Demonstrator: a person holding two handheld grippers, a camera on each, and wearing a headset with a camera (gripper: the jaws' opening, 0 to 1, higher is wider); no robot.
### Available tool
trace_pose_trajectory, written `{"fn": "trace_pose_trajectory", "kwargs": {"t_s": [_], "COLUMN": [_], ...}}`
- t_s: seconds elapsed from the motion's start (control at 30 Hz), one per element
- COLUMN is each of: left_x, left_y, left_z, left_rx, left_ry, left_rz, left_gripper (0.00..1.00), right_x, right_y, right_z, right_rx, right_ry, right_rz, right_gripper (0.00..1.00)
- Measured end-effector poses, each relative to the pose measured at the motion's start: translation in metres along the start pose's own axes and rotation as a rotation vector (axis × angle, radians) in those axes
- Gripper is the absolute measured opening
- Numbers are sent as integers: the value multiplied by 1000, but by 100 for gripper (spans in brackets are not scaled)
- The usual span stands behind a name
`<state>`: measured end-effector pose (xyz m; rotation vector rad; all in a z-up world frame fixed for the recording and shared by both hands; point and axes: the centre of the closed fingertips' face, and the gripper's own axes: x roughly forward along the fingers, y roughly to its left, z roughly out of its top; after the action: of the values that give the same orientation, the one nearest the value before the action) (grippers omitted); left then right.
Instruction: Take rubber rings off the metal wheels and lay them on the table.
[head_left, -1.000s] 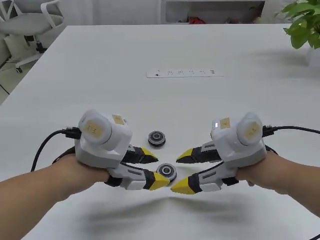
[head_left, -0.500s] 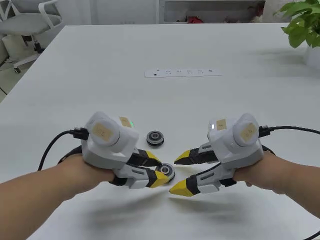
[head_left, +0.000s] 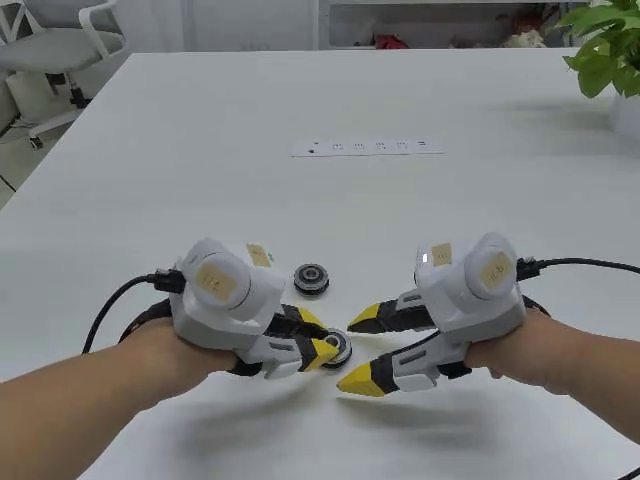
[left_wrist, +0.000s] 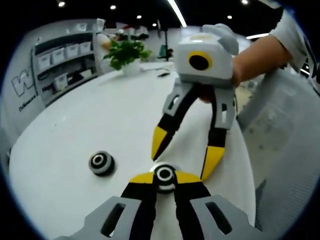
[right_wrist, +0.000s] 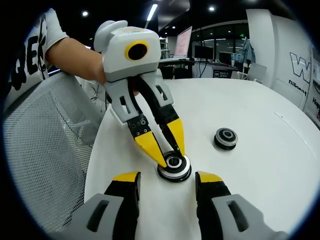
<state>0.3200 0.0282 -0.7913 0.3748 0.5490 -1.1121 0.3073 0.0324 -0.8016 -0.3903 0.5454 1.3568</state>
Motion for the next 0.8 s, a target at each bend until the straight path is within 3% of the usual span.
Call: {"fn": "trace_pose_trajectory", "kwargs": {"t_s": [0.5,0.8], "left_x": [-1,-1], "left_y": [1,2], "left_z": [0,-1], "left_rx": [-23,-41], "left_ry": [0,-6], "left_rz": [61,83], "left_gripper": [13,13], "right_x": [4,7], "right_y": [-9,-13], "right_z": [9,5], "right_rx": [66,54], "right_ry": [-55,-33], "right_rz": [-80,-121], "right_gripper": [33,29]}}
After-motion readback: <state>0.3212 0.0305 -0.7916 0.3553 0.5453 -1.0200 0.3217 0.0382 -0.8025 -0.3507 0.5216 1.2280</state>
